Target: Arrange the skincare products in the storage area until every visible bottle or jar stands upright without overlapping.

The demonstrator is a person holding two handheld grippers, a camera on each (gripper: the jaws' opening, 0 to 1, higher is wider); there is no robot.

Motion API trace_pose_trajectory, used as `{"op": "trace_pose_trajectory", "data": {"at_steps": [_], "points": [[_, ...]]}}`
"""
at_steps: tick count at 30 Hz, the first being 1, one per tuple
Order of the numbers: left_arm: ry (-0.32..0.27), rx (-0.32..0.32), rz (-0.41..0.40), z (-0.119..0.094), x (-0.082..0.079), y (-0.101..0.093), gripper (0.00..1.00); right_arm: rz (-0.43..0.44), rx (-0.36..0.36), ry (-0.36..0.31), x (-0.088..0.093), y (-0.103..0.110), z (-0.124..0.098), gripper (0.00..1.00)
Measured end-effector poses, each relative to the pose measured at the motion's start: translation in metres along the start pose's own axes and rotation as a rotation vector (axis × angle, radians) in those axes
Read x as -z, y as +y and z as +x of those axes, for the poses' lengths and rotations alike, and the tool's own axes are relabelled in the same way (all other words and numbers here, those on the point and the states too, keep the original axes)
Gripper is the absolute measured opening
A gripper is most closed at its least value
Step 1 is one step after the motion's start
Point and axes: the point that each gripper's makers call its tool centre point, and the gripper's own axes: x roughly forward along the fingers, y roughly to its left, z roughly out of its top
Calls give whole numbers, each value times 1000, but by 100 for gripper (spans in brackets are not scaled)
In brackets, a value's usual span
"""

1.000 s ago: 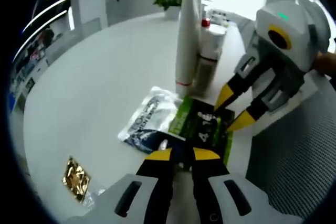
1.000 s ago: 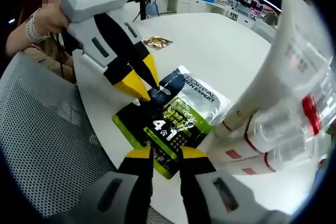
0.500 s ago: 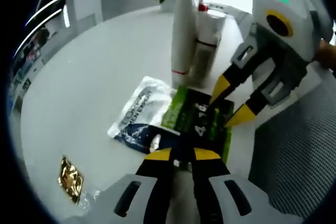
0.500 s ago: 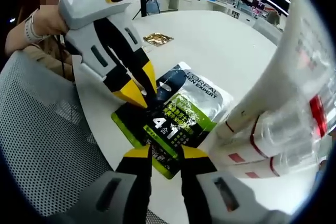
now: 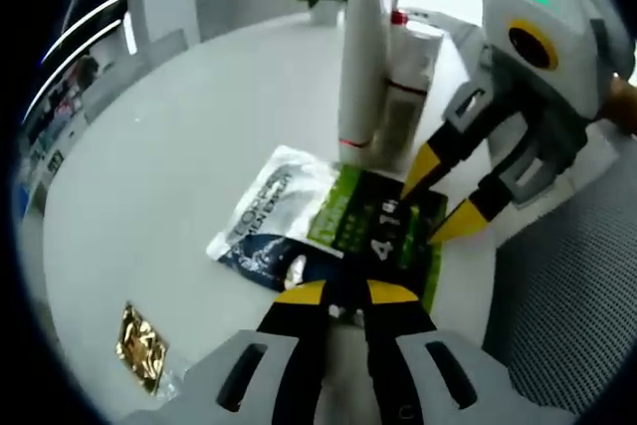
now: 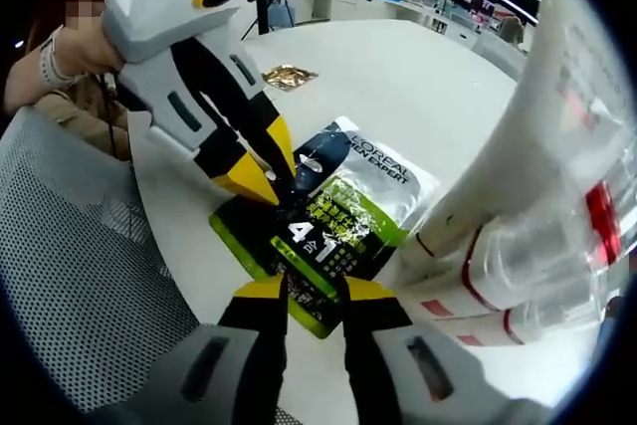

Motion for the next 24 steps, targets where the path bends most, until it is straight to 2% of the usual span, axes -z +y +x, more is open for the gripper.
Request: {"op": "trace_pose_trajectory", "data": {"at_steps": [7,18,24], "points": [[1,-2,1,-1,-1,-1,11,13,-8,-13,1,-1,0,21],[-34,-11,-18,-18,-8,-6,13,10,-9,-19,0,0,0,21],[-53,-37,-34,-32,-8,-8,14,-37,-10,-14,-1,6,-4,20]]}}
